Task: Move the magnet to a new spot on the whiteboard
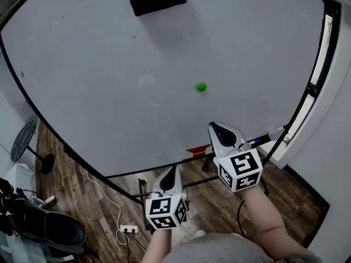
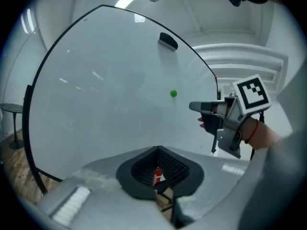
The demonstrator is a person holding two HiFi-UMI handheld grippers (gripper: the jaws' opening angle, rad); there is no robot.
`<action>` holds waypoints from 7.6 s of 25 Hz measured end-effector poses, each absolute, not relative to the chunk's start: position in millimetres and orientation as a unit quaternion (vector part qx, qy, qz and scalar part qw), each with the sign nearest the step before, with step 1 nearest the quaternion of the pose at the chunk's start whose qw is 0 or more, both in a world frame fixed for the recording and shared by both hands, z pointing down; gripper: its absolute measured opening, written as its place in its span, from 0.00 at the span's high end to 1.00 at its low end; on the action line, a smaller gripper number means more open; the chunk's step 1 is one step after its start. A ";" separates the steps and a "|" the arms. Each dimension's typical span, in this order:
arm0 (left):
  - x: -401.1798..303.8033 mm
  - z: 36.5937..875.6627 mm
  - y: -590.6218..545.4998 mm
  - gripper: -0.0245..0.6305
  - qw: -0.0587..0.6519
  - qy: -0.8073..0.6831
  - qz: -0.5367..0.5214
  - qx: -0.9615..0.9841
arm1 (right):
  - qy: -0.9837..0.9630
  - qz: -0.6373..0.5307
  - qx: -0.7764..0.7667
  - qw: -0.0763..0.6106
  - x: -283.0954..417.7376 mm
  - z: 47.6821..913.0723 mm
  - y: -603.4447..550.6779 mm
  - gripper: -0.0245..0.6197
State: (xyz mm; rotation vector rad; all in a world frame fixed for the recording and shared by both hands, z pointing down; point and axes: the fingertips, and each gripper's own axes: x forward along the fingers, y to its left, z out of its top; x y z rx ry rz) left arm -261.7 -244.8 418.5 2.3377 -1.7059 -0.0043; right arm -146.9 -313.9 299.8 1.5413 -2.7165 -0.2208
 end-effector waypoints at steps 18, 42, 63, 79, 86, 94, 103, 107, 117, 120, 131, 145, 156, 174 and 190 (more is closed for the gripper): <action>-276.8 421.5 -270.3 0.96 0.123 -0.582 0.011 0.804 | -0.834 -0.115 0.540 -0.004 -158.4 238.7 -386.9 0.76; -290.4 426.3 -279.3 0.96 0.130 -0.589 0.018 0.797 | -0.815 -0.129 0.564 0.017 -162.8 238.8 -406.6 0.77; -275.9 428.0 -271.3 0.96 0.125 -0.571 0.017 0.811 | -0.802 -0.097 0.588 0.036 -120.3 301.9 -351.4 0.77; -256.2 432.1 -258.9 0.96 0.130 -0.551 0.017 0.824 | -0.795 -0.068 0.601 0.035 -99.3 341.0 -302.7 0.77; -243.2 432.1 -258.9 0.96 0.131 -0.543 0.030 0.829 | -0.787 -0.057 0.614 0.028 -80.2 343.4 -298.6 0.77; -207.7 436.0 -272.1 0.96 0.131 -0.547 0.043 0.826 | -0.782 -0.042 0.622 0.020 -30.0 348.9 -311.9 0.77; -125.0 426.9 -299.1 0.96 0.135 -0.550 0.036 0.823 | -0.791 -0.035 0.610 0.022 45.1 351.4 -340.0 0.77; -89.3 422.5 -311.3 0.96 0.135 -0.552 0.032 0.822 | -0.795 -0.037 0.606 0.022 77.8 350.5 -354.4 0.77; -32.6 421.4 -338.9 0.96 0.131 -0.569 0.031 0.811 | -0.805 -0.031 0.593 0.021 134.2 359.9 -391.7 0.77; -23.2 421.5 -345.3 0.96 0.132 -0.575 0.030 0.807 | -0.808 -0.030 0.588 0.023 143.2 363.0 -401.7 0.77; 4.8 426.3 -361.6 0.96 0.133 -0.596 0.028 0.792 | -0.821 -0.026 0.569 0.034 166.1 379.2 -433.7 0.77; 11.4 430.8 -375.3 0.96 0.138 -0.628 0.020 0.766 | -0.830 -0.023 0.555 0.060 175.1 400.7 -472.3 0.77; 13.9 433.6 -385.2 0.96 0.138 -0.636 0.024 0.759 | -0.823 -0.030 0.564 0.066 178.9 408.0 -487.4 0.77; 33.7 440.9 -381.8 0.96 0.155 -0.649 0.013 0.745 | -0.850 -0.015 0.523 0.064 180.7 411.9 -475.1 0.68; 45.9 458.0 -354.2 0.96 0.170 -0.640 0.014 0.749 | -0.887 0.033 0.456 0.064 167.6 432.6 -402.3 0.96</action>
